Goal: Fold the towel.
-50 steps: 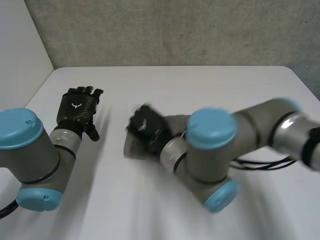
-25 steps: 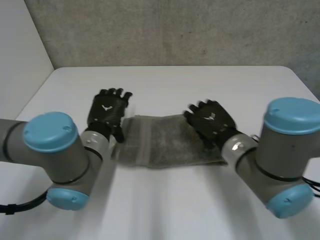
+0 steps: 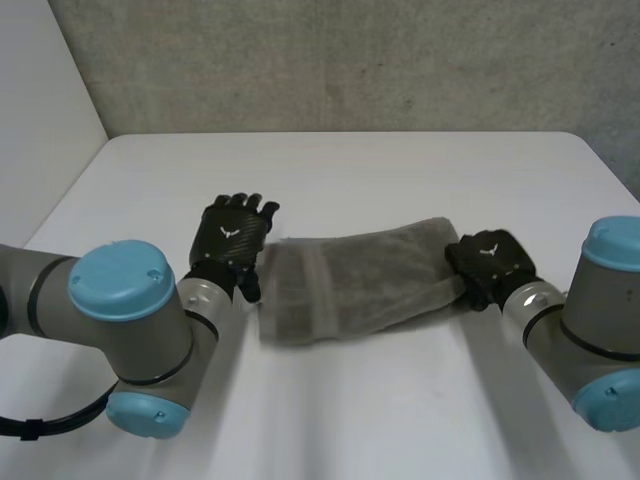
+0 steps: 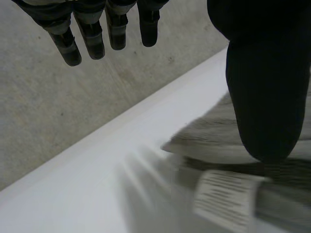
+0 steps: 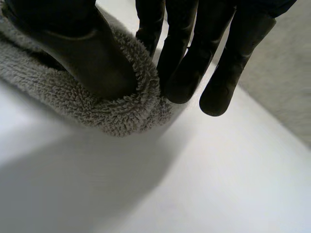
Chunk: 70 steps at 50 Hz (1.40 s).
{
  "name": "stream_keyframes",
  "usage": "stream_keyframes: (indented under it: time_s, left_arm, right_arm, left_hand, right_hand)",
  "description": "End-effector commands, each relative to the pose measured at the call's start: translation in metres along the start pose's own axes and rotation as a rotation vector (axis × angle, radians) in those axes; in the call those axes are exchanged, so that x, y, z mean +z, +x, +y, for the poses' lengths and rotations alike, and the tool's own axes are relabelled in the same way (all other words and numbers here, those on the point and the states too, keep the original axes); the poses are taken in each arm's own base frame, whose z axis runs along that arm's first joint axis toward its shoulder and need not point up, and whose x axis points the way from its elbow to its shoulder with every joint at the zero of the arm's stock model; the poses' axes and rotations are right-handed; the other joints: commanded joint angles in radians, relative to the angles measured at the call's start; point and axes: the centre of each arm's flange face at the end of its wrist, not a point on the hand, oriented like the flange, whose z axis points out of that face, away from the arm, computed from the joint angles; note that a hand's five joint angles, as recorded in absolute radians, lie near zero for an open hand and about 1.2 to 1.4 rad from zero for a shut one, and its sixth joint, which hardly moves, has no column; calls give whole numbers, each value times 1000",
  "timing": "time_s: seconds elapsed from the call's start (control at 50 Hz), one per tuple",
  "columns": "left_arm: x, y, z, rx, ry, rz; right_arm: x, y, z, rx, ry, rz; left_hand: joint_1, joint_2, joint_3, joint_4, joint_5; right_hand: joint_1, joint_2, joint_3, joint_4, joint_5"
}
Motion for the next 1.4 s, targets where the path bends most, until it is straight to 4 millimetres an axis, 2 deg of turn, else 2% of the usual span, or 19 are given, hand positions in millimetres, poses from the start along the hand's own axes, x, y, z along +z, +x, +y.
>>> stream_keyframes:
  time_s: [0.02, 0.06, 0.1, 0.16, 0.2, 0.26, 0.34, 0.36, 0.38, 0.4, 0.42, 0.52, 0.62, 0.76, 0.86, 1.02, 1.18, 1.28, 1.4]
  left_arm:
    - [-4, -7, -28, -13, 73, -19]
    - [-5, -9, -33, -16, 88, -23]
    - [-5, -12, -37, -17, 99, -32]
    - [-5, -22, -41, -21, 103, -66]
    - [-5, -28, -40, -24, 98, -87]
    - [-6, -36, -39, -27, 90, -123]
    - [-8, -37, -35, -28, 76, -129]
    - [-8, -37, -35, -28, 76, -129]
    - [-8, -37, -35, -28, 75, -129]
    - [-9, -37, -35, -28, 75, -129]
    - [-9, -37, -35, -28, 75, -129]
    - [-6, -37, -39, -32, 90, -130]
    - [-5, -35, -44, -57, 109, -122]
    - [-1, -30, -51, -131, 134, -100]
    - [4, -7, -46, -171, 125, -39]
    - [6, 37, 6, -148, -102, 67]
    - [4, 39, 26, -142, -214, 67]
    - [3, 33, 2, -148, -157, 60]
    - [-9, -1, -87, -187, 74, -1]
  right_arm:
    - [-4, -16, -53, -319, 151, 14]
    - [-11, -43, -76, -393, 239, -30]
    - [-23, -94, -108, -490, 386, -111]
    - [-23, -117, -108, -523, 414, -165]
    - [-26, -166, -89, -597, 443, -332]
    - [-36, -202, -61, -677, 442, -507]
    - [-39, -211, -49, -731, 422, -556]
    - [-37, -209, -50, -730, 414, -536]
    - [-37, -209, -50, -730, 414, -535]
    - [-35, -205, -56, -717, 420, -500]
    - [-34, -194, -69, -681, 437, -442]
    - [-34, -147, -105, -404, 476, -311]
    - [-47, -125, -125, -137, 485, -308]
    - [-29, -69, -110, 98, 317, -241]
    - [-17, -62, -99, 191, 229, -254]
    - [11, -73, -62, 248, 59, -298]
    - [23, -80, -41, 251, -27, -316]
    - [12, -63, -74, 245, 69, -277]
    - [-18, -1, -138, 272, 265, -44]
  left_hand:
    - [4, 10, 10, 11, -18]
    - [1, 7, 8, 8, -21]
    - [1, 7, 8, 8, -21]
    - [1, 7, 8, 8, -21]
    - [1, 7, 8, 8, -21]
    - [1, 7, 8, 8, -21]
    - [1, 7, 8, 8, -21]
    - [1, 7, 8, 8, -21]
    - [1, 7, 8, 8, -21]
    - [1, 7, 8, 8, -21]
    - [1, 7, 8, 8, -21]
    - [1, 7, 8, 8, -21]
    - [1, 7, 8, 8, -21]
    - [13, 19, 19, 20, -10]
    - [18, 25, 25, 26, -4]
    - [18, 25, 25, 26, -4]
    - [18, 25, 25, 26, -4]
    - [13, 19, 19, 20, -10]
    - [4, 10, 10, 11, -18]
  right_hand:
    - [104, 125, 58, 61, 78]
    - [104, 125, 58, 61, 78]
    - [104, 125, 58, 61, 78]
    - [104, 125, 58, 61, 78]
    - [104, 125, 58, 61, 78]
    - [104, 125, 58, 61, 78]
    - [104, 125, 58, 61, 78]
    - [-206, -185, -252, -249, -232]
    - [-209, -188, -255, -252, -235]
    - [-816, -796, -863, -859, -843]
    - [-1118, -1097, -1164, -1160, -1144]
    - [-1118, -1097, -1164, -1160, -1144]
    - [-1118, -1097, -1164, -1160, -1144]
    - [-1118, -1097, -1164, -1160, -1144]
    - [-1118, -1097, -1164, -1160, -1144]
    - [-1118, -1097, -1164, -1160, -1144]
    - [-1118, -1097, -1164, -1160, -1144]
    - [-1118, -1097, -1164, -1160, -1144]
    - [-1118, -1097, -1164, -1160, -1144]
